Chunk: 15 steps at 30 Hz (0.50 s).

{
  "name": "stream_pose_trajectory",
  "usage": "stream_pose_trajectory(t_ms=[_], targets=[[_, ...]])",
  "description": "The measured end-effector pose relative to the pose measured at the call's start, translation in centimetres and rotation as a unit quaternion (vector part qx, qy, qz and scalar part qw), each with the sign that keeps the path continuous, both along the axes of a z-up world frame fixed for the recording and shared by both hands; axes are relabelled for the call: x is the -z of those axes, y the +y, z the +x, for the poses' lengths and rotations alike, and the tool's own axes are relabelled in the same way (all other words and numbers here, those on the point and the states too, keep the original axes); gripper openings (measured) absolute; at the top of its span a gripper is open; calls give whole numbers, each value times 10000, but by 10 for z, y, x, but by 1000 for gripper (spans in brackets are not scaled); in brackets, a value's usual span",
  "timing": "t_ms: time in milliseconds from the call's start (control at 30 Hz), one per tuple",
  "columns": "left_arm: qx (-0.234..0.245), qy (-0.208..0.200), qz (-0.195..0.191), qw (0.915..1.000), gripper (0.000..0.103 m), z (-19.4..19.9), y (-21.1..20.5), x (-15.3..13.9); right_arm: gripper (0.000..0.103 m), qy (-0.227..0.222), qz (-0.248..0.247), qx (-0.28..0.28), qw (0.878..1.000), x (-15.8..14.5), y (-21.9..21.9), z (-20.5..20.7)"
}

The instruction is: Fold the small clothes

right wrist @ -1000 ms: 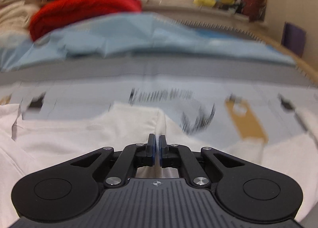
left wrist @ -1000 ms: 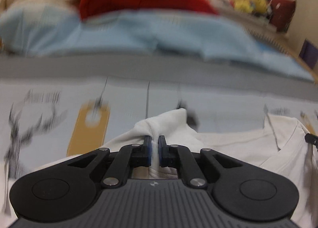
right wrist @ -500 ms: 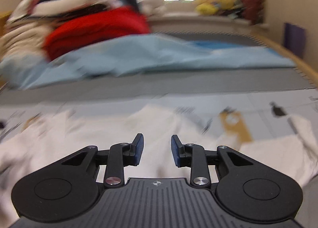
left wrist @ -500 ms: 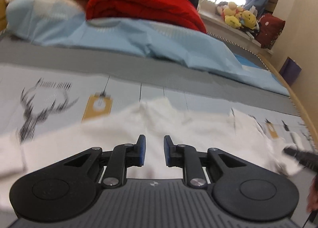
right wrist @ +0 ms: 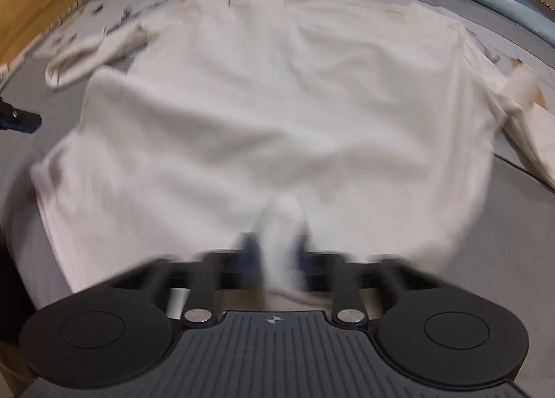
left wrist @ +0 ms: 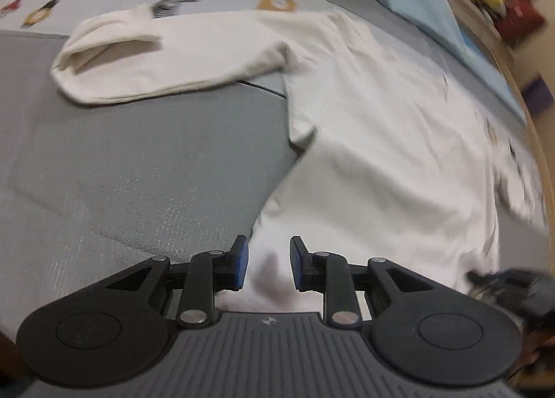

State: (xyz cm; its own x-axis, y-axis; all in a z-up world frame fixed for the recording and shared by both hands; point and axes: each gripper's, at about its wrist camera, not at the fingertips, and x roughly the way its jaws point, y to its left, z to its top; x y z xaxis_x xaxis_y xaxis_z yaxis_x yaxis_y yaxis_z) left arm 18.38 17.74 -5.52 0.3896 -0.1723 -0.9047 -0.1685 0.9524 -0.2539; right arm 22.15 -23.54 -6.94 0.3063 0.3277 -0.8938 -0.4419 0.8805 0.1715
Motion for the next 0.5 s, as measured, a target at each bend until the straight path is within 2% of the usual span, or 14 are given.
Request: stream_pose_trajectory(t_ms=[67, 133, 200, 267, 300, 333, 367, 400, 467, 500], targets=[[334, 50, 237, 9991, 38, -1, -6, 5, 8, -56, 115, -34, 9999, -17, -21, -21], [523, 242, 458, 9973, 38, 0, -9, 14, 8, -82, 129, 98, 9998, -33, -54, -39], [638, 435, 423, 9961, 38, -1, -8, 23, 8, 130, 238, 601, 9978, -37, -94, -55], [707, 657, 421, 9944, 38, 0, -7, 30, 10, 454, 376, 1266, 9902, -31, -129, -68], [778, 777, 465, 9929, 35, -2, -7, 35, 14, 589, 252, 1583, 9853, -27, -141, -72], [898, 905, 512, 9905, 28, -6, -8, 39, 16, 652, 102, 1856, 9804, -25, -150, -76], [1015, 952, 548, 9888, 12, -8, -12, 40, 17, 661, 37, 2058, 9763, -24, -158, -80], [1167, 963, 541, 9870, 7, -13, -14, 39, 17, 655, 76, 2157, 9742, -23, -163, -84], [1449, 905, 444, 9843, 6, -25, -19, 31, 20, 592, 272, 2270, 9717, -25, -166, -87], [1603, 862, 402, 9825, 6, -33, -22, 25, 27, 554, 390, 2305, 9707, -27, -164, -87]])
